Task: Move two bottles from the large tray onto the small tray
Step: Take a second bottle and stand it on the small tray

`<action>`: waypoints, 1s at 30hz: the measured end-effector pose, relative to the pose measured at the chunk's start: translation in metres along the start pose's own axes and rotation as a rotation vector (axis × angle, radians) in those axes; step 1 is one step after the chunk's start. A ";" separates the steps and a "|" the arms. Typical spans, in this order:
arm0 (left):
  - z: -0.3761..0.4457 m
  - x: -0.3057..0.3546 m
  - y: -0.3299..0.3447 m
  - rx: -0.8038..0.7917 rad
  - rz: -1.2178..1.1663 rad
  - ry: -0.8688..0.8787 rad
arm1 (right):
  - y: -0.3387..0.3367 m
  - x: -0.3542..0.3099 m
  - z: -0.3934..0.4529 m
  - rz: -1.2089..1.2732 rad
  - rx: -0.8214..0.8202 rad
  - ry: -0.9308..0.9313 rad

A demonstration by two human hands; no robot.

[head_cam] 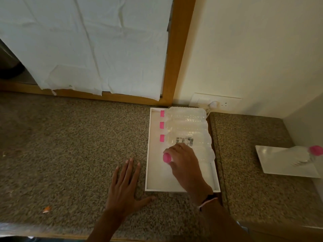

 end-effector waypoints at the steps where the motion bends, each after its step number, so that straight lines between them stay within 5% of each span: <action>1: 0.000 0.000 -0.001 0.001 0.004 0.001 | -0.019 0.004 0.002 0.046 0.046 0.022; 6: -0.001 0.002 0.000 -0.008 0.032 0.001 | -0.091 0.060 -0.007 0.322 0.113 0.254; 17: 0.000 0.016 -0.010 -0.025 0.079 -0.042 | -0.120 0.104 -0.031 0.513 0.266 0.298; 30: 0.076 0.172 -0.021 0.029 0.063 0.057 | -0.235 0.185 -0.058 0.688 0.467 0.239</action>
Point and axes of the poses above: each hand's wrist, its own z-axis towards the middle knuckle, its own y-axis out of the palm, x = y × z, the point moved 9 cm from there along z, towards the middle knuckle, and after that the axes turned 1 degree about y, right-handed, at the moved point
